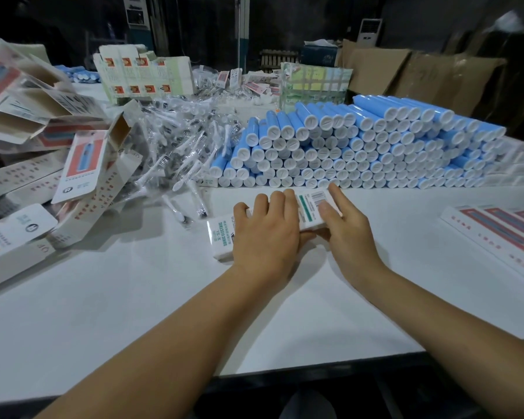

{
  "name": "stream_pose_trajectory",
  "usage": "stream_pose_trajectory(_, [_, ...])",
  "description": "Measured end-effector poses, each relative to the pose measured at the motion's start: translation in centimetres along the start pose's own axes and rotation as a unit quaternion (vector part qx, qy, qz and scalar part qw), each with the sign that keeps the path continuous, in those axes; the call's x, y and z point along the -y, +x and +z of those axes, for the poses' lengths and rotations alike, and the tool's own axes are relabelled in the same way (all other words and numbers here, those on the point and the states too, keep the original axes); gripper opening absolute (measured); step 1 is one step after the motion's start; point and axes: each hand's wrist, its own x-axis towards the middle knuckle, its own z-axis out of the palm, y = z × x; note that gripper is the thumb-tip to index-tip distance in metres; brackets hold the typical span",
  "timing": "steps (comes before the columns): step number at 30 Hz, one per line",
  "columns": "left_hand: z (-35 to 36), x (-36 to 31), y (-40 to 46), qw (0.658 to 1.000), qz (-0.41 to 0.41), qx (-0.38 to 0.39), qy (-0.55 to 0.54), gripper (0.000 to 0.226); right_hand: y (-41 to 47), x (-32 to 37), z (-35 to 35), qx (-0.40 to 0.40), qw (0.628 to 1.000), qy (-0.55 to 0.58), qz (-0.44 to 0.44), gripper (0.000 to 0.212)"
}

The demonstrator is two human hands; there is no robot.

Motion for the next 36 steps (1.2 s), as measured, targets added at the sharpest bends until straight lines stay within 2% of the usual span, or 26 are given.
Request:
stream_pose_trajectory(3, [0.2,0.1,0.3,1.0,-0.02,0.013,0.011,0.075,-0.5,0.4,0.0,-0.027,0.994,-0.094,-0.049,0.026])
stream_pose_trajectory(7, [0.1,0.1,0.1,1.0,-0.011,-0.008,0.013,0.073,-1.0,0.3,0.2,-0.031,0.975,-0.184,-0.119,0.026])
stream_pose_trajectory(11, [0.1,0.2,0.1,1.0,-0.01,0.0,0.013,0.073,-1.0,0.1,0.2,-0.025,0.968,-0.218,-0.122,0.031])
stream_pose_trajectory(13, [0.0,0.3,0.2,1.0,-0.018,0.013,0.005,0.074,-1.0,0.4,0.2,-0.013,0.976,-0.194,-0.098,0.031])
stream_pose_trajectory(17, [0.1,0.2,0.3,1.0,-0.012,0.023,-0.003,0.077,-0.7,0.9,0.3,0.022,0.999,-0.037,-0.013,0.031])
stream_pose_trajectory(22, [-0.1,0.4,0.2,1.0,-0.008,-0.011,0.001,0.078,-0.4,0.6,0.0,0.039,0.998,-0.054,-0.016,0.041])
stream_pose_trajectory(25, [0.0,0.4,0.4,1.0,-0.01,0.004,-0.014,0.079,-0.4,0.6,-0.1,0.055,0.998,0.001,-0.015,0.039])
stream_pose_trajectory(27, [-0.3,0.2,0.8,0.998,-0.021,-0.004,-0.056,0.078,-0.3,0.7,-0.1,0.055,0.997,0.038,-0.028,0.043])
stream_pose_trajectory(29, [-0.9,0.5,1.3,0.982,-0.046,-0.036,-0.178,0.075,-0.2,0.9,-0.2,0.043,0.997,0.035,-0.048,0.051])
stream_pose_trajectory(30, [-1.4,0.9,1.6,0.96,-0.051,-0.056,-0.269,0.069,-0.2,0.8,-0.3,0.034,0.998,0.021,-0.054,0.051])
stream_pose_trajectory(31, [-1.8,1.3,1.9,0.921,-0.055,-0.075,-0.379,0.058,-0.2,0.7,-0.3,0.027,0.998,0.002,-0.056,0.045])
stream_pose_trajectory(32, [-2.2,1.6,2.0,0.864,-0.072,-0.093,-0.49,0.047,-0.3,0.6,-0.2,0.024,0.998,-0.018,-0.058,0.036])
stream_pose_trajectory(34, [-2.9,1.6,2.3,0.717,-0.188,-0.096,-0.664,0.039,-0.3,0.2,0.0,0.033,0.995,-0.061,-0.066,0.025])
stream_pose_trajectory(35, [-2.9,1.7,2.6,0.623,-0.275,-0.075,-0.728,0.045,-0.4,0.1,0.2,0.043,0.994,-0.077,-0.071,0.025])
stream_pose_trajectory(36, [-2.6,2.0,3.0,0.511,-0.353,-0.042,-0.783,0.051,-0.5,0.1,0.4,0.055,0.992,-0.09,-0.075,0.027])
